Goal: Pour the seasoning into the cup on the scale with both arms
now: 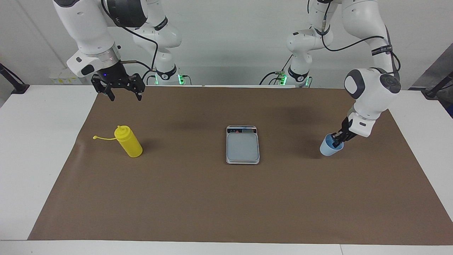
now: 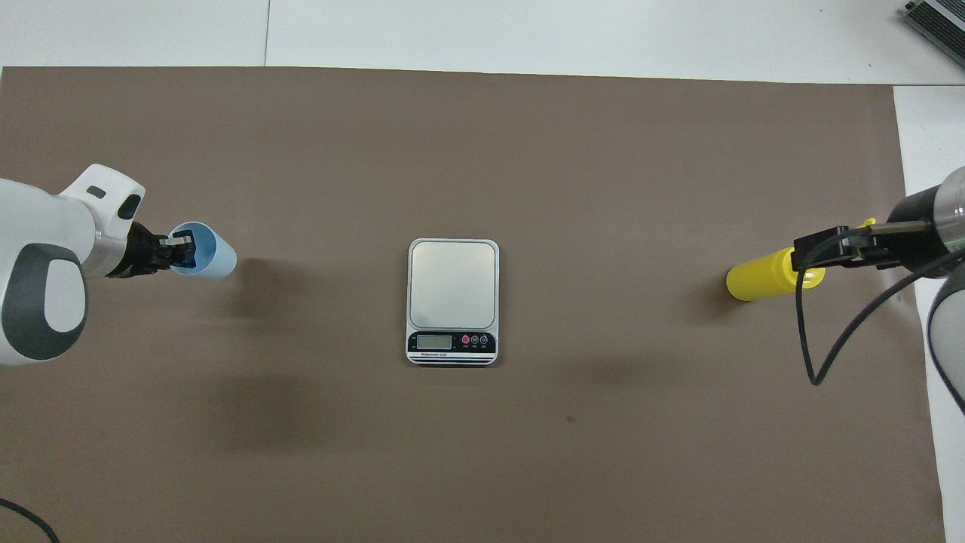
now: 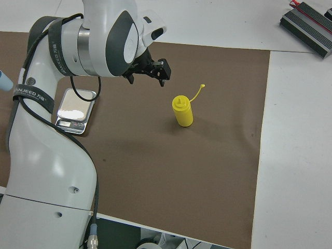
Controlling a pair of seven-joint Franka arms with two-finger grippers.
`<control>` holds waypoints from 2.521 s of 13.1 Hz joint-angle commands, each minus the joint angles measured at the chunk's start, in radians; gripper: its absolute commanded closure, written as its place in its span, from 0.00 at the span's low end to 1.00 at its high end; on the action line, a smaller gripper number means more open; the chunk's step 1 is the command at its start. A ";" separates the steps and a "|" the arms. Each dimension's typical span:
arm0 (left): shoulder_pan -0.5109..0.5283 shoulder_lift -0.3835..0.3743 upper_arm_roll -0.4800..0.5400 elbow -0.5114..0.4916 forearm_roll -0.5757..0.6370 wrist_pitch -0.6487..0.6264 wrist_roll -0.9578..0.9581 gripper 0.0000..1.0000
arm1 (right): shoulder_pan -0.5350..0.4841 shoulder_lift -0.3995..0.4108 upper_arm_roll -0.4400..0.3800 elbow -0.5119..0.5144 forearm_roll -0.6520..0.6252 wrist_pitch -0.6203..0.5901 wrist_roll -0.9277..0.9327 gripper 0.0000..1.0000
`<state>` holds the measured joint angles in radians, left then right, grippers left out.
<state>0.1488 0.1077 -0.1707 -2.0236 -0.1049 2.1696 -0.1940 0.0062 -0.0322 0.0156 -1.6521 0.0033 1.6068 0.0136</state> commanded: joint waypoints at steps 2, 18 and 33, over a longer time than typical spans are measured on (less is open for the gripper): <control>-0.087 0.001 0.007 0.175 -0.006 -0.213 -0.036 1.00 | -0.011 -0.025 0.004 -0.028 0.018 0.015 0.003 0.00; -0.595 0.093 0.003 0.137 0.142 0.048 -0.450 1.00 | -0.011 -0.025 0.000 -0.028 0.018 0.013 0.003 0.00; -0.627 0.153 0.007 0.094 0.176 0.160 -0.492 1.00 | -0.061 0.122 -0.006 0.113 0.000 0.073 0.480 0.05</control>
<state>-0.4658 0.2566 -0.1786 -1.9202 0.0442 2.3033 -0.6627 -0.0419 0.0128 0.0056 -1.6268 0.0021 1.7048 0.3957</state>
